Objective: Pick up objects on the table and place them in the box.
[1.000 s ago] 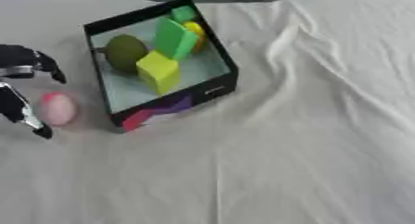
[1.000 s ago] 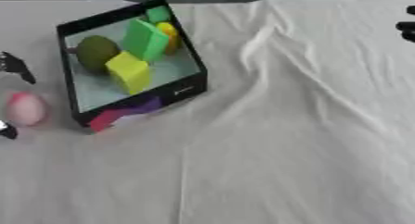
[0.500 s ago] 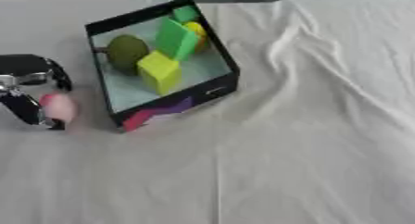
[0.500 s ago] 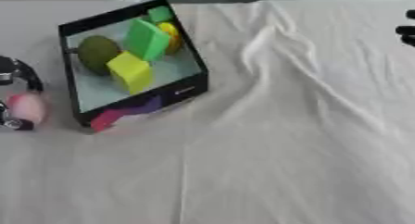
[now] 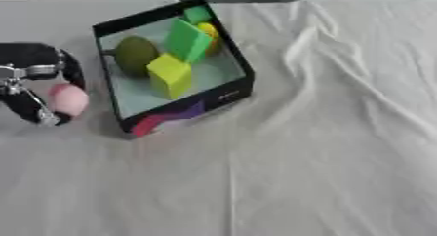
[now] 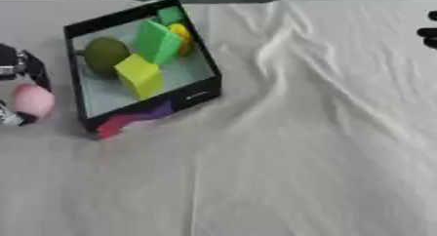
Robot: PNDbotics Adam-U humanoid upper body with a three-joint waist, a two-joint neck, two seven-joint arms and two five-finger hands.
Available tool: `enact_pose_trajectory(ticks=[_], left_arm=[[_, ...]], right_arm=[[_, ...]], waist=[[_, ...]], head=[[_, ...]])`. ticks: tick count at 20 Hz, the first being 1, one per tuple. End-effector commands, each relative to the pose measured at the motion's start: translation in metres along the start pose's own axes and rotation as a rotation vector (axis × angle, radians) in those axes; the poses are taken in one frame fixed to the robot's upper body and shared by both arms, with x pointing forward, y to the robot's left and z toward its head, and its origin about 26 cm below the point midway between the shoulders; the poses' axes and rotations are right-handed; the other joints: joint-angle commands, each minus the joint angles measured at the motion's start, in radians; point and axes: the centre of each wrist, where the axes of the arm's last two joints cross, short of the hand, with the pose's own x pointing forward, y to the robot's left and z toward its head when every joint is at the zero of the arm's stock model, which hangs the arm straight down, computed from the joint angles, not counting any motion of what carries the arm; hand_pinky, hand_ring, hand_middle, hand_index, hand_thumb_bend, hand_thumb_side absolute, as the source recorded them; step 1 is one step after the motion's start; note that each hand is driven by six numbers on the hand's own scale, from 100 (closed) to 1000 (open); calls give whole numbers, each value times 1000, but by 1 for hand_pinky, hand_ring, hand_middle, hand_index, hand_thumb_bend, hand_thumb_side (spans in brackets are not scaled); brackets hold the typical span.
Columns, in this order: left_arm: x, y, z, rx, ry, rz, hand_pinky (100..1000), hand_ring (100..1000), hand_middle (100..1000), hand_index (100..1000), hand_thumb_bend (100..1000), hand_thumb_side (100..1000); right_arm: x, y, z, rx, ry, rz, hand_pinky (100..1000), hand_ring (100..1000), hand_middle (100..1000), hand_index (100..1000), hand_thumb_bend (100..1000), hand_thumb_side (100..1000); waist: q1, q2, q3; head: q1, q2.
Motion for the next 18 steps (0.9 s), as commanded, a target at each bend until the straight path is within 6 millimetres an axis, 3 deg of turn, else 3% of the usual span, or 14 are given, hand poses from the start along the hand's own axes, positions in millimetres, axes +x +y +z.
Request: enact_pose_trajectory(ticks=[1, 4, 8, 10, 12, 14, 15, 16, 17, 18], left_arm=[[11, 40, 1, 113, -43, 45, 686, 643, 539, 652, 325, 100], [18, 49, -43, 140, -89, 148, 675, 626, 525, 652, 291, 100], [26, 37, -103, 118, -90, 121, 674, 646, 543, 663, 406, 100], [27, 28, -123, 110, -85, 74, 675, 669, 556, 675, 492, 100], [25, 19, -135, 124, -64, 34, 690, 698, 593, 704, 494, 100], [22, 12, -141, 148, -62, 15, 785, 784, 717, 825, 507, 100], [21, 10, -142, 156, -67, 4, 850, 851, 782, 873, 520, 211], [19, 11, -140, 168, -75, -5, 859, 859, 788, 877, 528, 336], [17, 13, -137, 188, -79, -3, 876, 876, 801, 886, 578, 542], [16, 17, -132, 213, -81, -1, 880, 880, 805, 888, 597, 633]], right_arm=[[15, -7, -7, 5, -40, 26, 865, 740, 766, 857, 100, 617], [17, -3, -10, 16, -43, 9, 865, 740, 766, 856, 100, 618], [20, 2, -14, 28, -56, -13, 865, 741, 766, 857, 100, 618], [21, 3, -15, 32, -59, -19, 865, 740, 766, 857, 100, 618], [20, 4, -15, 34, -57, -23, 865, 740, 766, 856, 100, 622], [19, 5, -15, 33, -53, -27, 865, 740, 765, 856, 100, 625], [18, 5, -14, 33, -51, -27, 865, 740, 766, 856, 100, 626], [18, 5, -14, 31, -49, -25, 865, 740, 766, 856, 100, 626], [18, 4, -13, 30, -47, -23, 865, 740, 766, 856, 100, 625], [17, 4, -13, 29, -46, -22, 865, 740, 766, 856, 100, 625]], waist=[[7, -37, 0], [5, -39, -3], [3, -36, -14], [4, -34, -19], [4, -34, -24], [6, -33, -27], [6, -34, -27], [8, -35, -26], [8, -36, -25], [9, -37, -23]], head=[[8, -10], [9, -21], [14, -26], [20, -25], [24, -28], [25, -30], [24, -29], [22, -27], [19, -25], [16, -24]])
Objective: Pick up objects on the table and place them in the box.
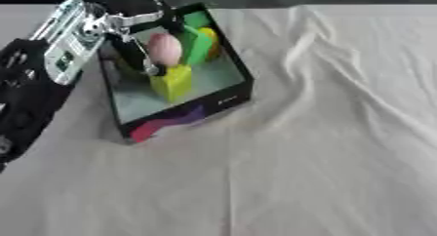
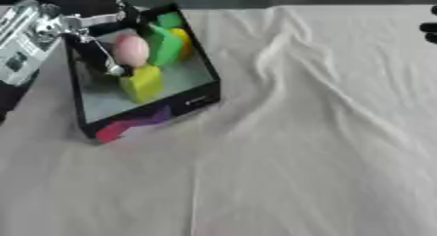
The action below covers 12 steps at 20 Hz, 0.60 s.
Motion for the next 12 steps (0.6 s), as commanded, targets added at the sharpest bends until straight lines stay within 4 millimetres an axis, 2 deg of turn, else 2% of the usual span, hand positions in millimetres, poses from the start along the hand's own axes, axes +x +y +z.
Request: enact_pose_trajectory(ticks=[1, 2, 4, 6, 8, 11, 12], left_arm=[[-6, 24, 14, 88, 7, -38, 887, 882, 808, 894, 588, 749], [-5, 29, 20, 117, 3, -32, 893, 888, 813, 901, 562, 805], [-4, 39, 36, 163, -18, 10, 900, 889, 816, 906, 466, 827], [-1, 49, 57, 210, -44, 82, 908, 891, 826, 913, 328, 859], [3, 57, 81, 265, -61, 157, 898, 872, 815, 900, 128, 833], [11, 59, 119, 374, -98, 308, 893, 847, 804, 893, 100, 846], [12, 55, 130, 426, -104, 385, 897, 838, 789, 877, 100, 791]], right_arm=[[9, -5, -1, -2, -20, 18, 865, 740, 766, 856, 100, 624], [8, -6, -1, -5, -19, 20, 865, 739, 766, 856, 100, 623], [8, -9, 1, -13, -15, 26, 865, 740, 766, 856, 100, 620], [7, -12, 3, -24, -13, 31, 865, 740, 766, 856, 100, 617], [6, -14, 5, -33, -14, 34, 865, 740, 766, 857, 100, 610], [6, -17, 7, -49, -17, 36, 865, 741, 767, 857, 100, 604], [6, -18, 8, -56, -17, 36, 865, 741, 767, 857, 100, 601]], waist=[[9, -38, 3], [9, -40, 7], [7, -44, 15], [5, -48, 24], [1, -52, 31], [-6, -60, 43], [-10, -63, 48]], head=[[-7, -5], [-11, -3], [-20, 2], [-33, 8], [-45, 11], [-65, 17], [-70, 20]])
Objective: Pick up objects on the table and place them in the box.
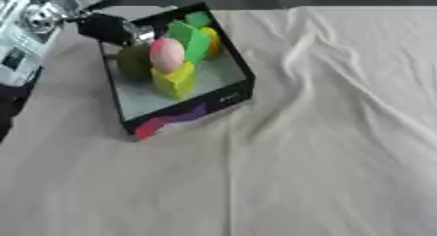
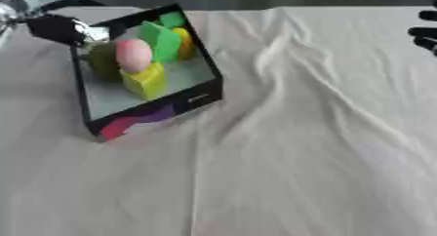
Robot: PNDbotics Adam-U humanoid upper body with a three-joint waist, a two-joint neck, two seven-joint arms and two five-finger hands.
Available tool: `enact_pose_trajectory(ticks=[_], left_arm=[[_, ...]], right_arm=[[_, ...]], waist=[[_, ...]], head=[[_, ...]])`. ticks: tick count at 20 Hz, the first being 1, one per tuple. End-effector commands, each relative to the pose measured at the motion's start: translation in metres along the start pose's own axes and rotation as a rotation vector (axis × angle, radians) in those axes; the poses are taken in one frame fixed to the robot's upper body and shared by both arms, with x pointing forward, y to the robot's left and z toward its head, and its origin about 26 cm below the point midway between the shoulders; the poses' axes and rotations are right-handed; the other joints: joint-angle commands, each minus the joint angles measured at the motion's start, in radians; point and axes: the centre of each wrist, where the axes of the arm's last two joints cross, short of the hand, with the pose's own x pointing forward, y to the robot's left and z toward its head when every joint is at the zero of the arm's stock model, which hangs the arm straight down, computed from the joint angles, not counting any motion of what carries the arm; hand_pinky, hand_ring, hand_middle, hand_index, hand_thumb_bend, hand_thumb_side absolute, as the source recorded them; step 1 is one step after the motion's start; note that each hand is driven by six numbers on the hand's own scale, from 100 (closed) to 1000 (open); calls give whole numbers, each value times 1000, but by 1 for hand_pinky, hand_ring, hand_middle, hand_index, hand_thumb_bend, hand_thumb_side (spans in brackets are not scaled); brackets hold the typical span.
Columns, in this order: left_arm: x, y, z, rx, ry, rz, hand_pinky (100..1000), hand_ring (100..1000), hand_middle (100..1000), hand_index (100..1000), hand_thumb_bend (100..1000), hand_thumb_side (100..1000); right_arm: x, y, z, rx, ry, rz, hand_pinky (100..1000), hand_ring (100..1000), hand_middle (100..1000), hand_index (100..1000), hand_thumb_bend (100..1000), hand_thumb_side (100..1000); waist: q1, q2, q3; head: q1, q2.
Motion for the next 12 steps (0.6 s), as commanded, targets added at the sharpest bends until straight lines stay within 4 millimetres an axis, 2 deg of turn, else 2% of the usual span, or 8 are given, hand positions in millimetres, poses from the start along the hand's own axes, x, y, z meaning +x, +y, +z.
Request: enact_pose_trajectory(ticks=[1, 2, 4, 6, 8, 12], left_arm=[[15, 27, 36, 185, -37, 152, 897, 838, 789, 877, 100, 791], [12, 23, 48, 254, -34, 257, 891, 816, 771, 851, 100, 712], [3, 11, 70, 390, -8, 451, 895, 816, 786, 847, 100, 680], [-9, -7, 87, 516, 45, 626, 896, 823, 798, 846, 100, 689], [-23, -27, 100, 613, 102, 784, 890, 820, 801, 852, 100, 734], [-38, -57, 114, 723, 151, 944, 893, 813, 799, 854, 100, 741]], right_arm=[[14, -10, -2, -20, -38, 26, 865, 741, 767, 857, 100, 601], [13, -10, -2, -24, -38, 27, 864, 742, 767, 857, 100, 598], [12, -11, -1, -30, -38, 26, 864, 743, 767, 858, 100, 596], [10, -11, 0, -38, -36, 23, 863, 742, 767, 858, 100, 594], [7, -12, 1, -47, -30, 26, 863, 742, 766, 857, 100, 592], [3, -11, 4, -61, -35, 35, 863, 741, 765, 857, 100, 579]], waist=[[-12, -42, 5], [-15, -45, 10], [-18, -49, 16], [-20, -52, 22], [-23, -53, 27], [-30, -52, 31]], head=[[-15, 10], [-19, 16], [-23, 26], [-27, 30], [-36, 32], [-50, 28]])
